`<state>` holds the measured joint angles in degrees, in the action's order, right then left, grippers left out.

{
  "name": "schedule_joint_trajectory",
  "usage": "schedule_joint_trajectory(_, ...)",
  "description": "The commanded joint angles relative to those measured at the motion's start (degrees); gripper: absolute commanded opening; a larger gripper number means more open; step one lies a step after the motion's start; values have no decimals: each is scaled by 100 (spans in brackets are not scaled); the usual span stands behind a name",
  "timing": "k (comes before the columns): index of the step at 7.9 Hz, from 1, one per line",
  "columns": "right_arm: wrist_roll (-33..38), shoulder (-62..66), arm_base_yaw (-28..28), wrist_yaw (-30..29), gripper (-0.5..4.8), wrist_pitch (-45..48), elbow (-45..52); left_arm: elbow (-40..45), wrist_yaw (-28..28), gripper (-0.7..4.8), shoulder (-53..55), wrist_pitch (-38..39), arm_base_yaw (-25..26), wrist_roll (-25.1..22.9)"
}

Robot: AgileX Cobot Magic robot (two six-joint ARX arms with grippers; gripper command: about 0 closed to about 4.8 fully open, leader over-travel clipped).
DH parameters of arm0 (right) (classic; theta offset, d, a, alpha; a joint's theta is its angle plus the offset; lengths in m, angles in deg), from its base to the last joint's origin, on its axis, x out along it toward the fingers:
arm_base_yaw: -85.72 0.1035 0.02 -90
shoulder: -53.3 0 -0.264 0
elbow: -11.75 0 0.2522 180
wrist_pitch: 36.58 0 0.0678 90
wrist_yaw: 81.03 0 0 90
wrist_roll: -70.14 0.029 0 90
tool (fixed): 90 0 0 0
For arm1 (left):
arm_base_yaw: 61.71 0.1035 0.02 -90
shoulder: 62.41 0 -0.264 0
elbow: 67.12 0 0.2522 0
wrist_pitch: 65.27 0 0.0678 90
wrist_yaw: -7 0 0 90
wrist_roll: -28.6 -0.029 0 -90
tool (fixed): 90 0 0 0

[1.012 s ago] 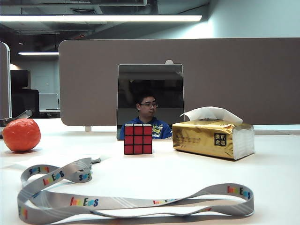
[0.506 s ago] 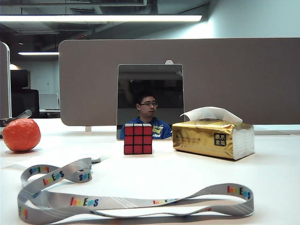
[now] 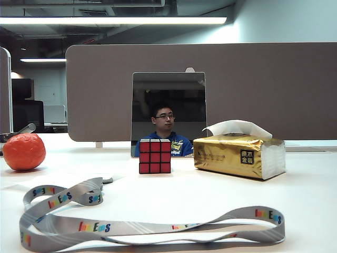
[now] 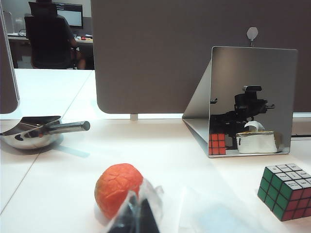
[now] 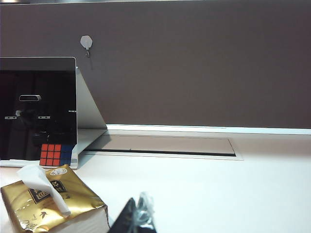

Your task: Pull out a tissue from the tissue box and use it to cover the ID card on the tabletop.

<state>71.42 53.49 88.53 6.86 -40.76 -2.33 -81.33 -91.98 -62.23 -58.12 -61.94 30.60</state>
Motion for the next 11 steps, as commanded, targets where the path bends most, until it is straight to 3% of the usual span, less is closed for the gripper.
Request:
schedule_joint_trajectory(1, 22, -4, 0, 33, -1, 94, 2, -17, -24, -5, 4, -42, -4, -4)
schedule_joint_trajectory(11, 22, -4, 0, 31, -1, 94, 2, -17, 234, -6, 4, 289, -2, -7)
